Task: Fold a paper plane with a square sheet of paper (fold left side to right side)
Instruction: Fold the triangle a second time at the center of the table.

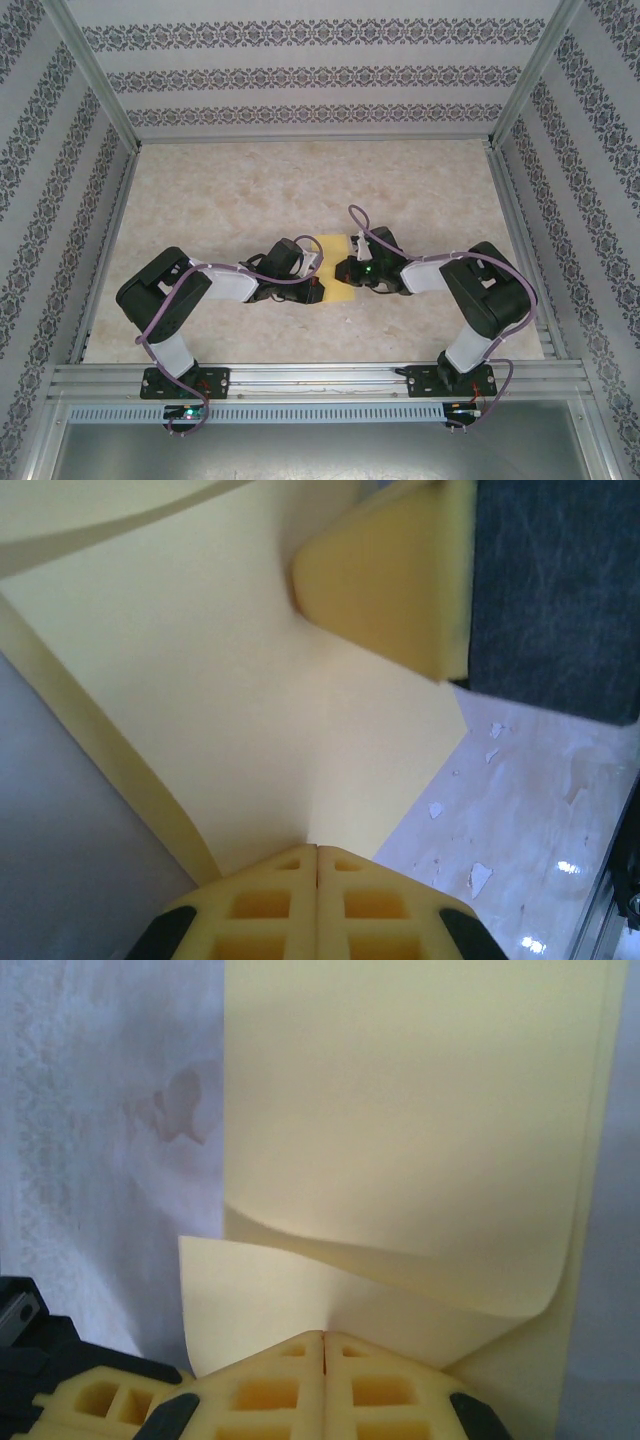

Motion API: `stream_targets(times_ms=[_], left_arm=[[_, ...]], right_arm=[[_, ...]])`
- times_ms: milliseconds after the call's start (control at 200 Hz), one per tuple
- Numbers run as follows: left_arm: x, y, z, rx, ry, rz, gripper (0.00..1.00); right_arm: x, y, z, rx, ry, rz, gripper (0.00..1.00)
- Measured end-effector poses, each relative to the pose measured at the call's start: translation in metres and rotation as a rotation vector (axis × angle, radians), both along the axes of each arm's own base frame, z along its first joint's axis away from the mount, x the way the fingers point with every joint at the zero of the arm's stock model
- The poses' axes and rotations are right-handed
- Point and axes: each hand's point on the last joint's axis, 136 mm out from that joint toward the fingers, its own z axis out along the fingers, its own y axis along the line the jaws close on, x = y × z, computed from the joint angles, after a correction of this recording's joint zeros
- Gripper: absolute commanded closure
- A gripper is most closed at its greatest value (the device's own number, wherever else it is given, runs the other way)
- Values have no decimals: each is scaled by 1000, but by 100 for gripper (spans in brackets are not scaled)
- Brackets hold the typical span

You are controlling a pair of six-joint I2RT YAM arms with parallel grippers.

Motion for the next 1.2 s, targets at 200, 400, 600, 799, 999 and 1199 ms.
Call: stream_targets(times_ms=[200,400,600,799,999,1199], left_arm=[[0,0,-1,1,1,0,100],[0,0,0,-2,-2,1,100],[0,0,0,-3,-4,1,100],[0,0,0,-5,-6,1,100],[-1,1,1,-4,-8,3,100],[-1,1,1,-4,-8,3,100]], right_arm=[[15,-17,-1,-12,-13,-44,100],[26,-32,-1,-30,-19,-70,100],[34,-44,0,-44,-23,-94,100],[33,-40,25,-23,-71,-88,100],[16,-10,41,28,-102,-21,100],[1,10,30,36,-59,20,100]])
